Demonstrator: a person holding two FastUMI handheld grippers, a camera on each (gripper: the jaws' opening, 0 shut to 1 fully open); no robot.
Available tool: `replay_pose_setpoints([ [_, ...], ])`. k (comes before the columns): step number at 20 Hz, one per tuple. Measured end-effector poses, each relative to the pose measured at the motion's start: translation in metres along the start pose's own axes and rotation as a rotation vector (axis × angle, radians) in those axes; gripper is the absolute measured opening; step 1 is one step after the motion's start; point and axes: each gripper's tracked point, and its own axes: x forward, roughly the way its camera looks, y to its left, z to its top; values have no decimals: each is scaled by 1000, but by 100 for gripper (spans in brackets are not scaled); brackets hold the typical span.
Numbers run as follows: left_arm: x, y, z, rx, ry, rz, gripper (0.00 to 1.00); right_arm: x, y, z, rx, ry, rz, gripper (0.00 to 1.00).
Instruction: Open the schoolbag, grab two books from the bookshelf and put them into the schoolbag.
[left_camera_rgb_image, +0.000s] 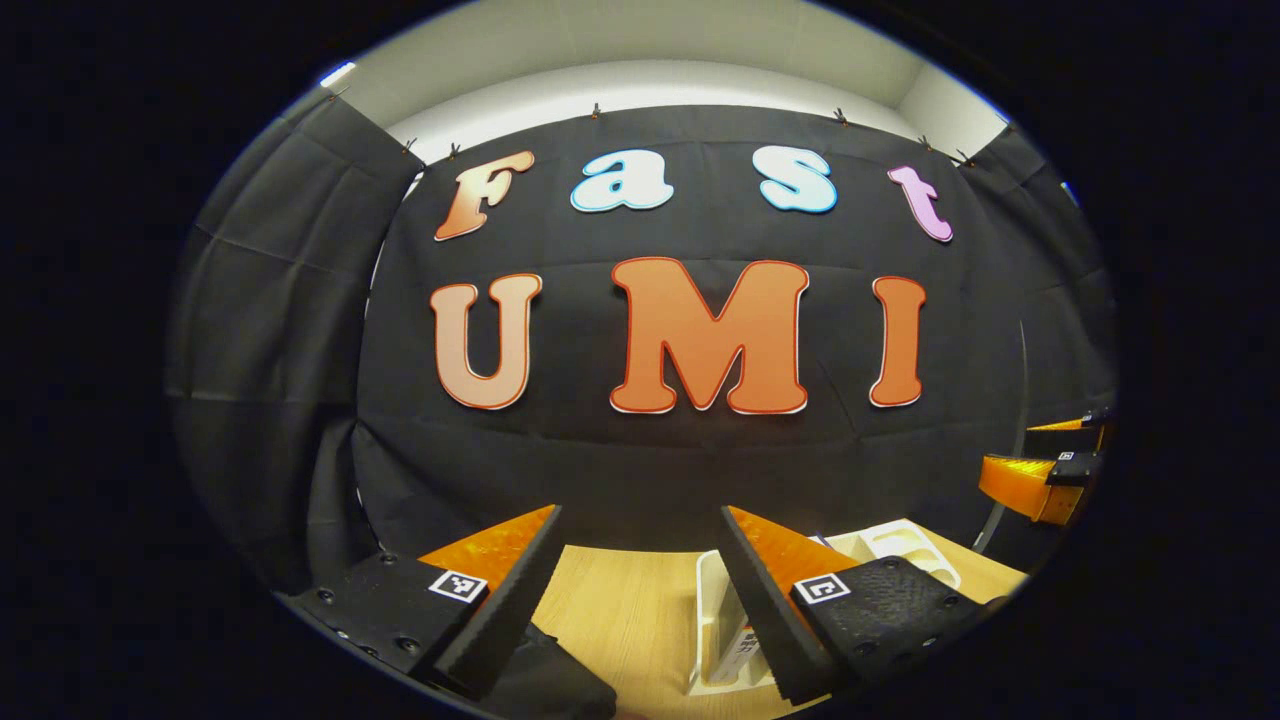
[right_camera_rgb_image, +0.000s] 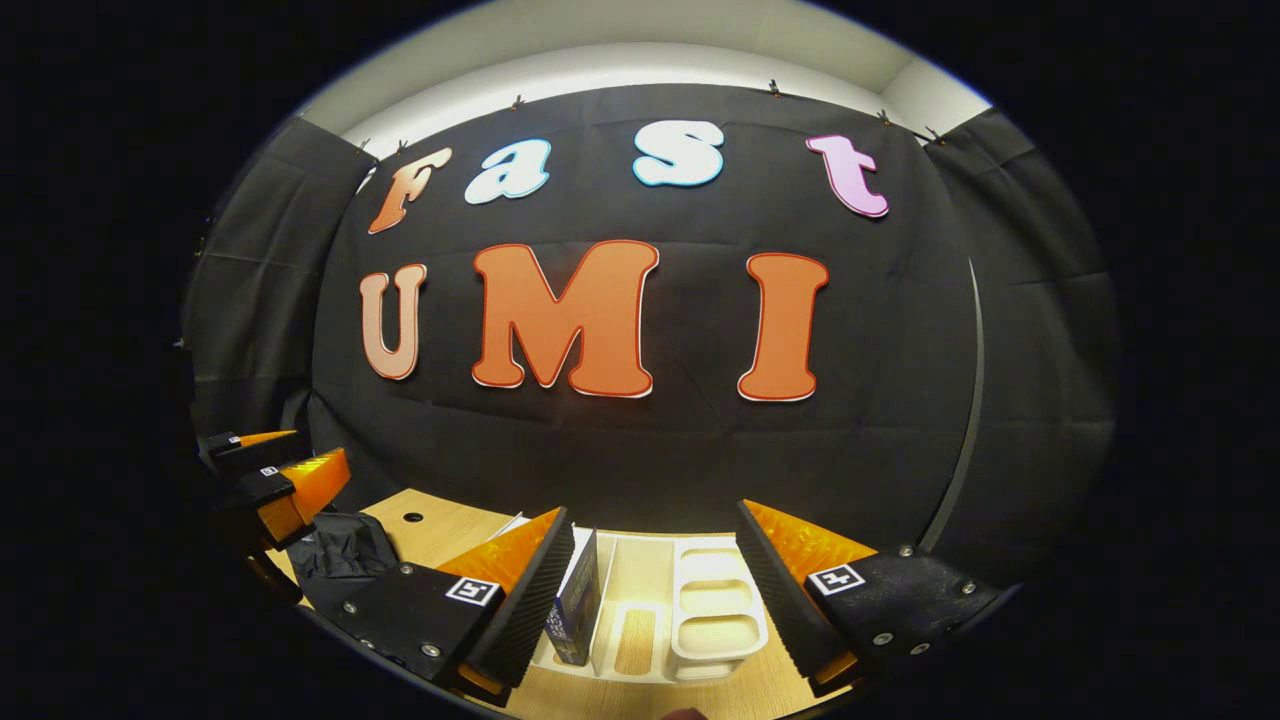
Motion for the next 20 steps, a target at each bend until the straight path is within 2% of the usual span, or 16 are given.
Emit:
replay_pose_setpoints([
  [3,3,36,-15,43,26,80,96,3,4,-2,-17,7,24,96],
  [7,-6,70,-13,125,17,125,97,3,-2,-3,-21,0,13,96],
  [12,-15,65,-32,239,47,87,96,4,-14,-10,-28,10,-17,96],
  [13,-17,63,-40,269,60,80,99,3,-16,-11,-31,12,-25,96],
  [14,-18,62,-47,303,71,78,96,4,-19,-12,-32,12,-33,96],
  [20,-28,59,-104,527,174,41,96,8,-27,-24,-22,41,-47,96],
])
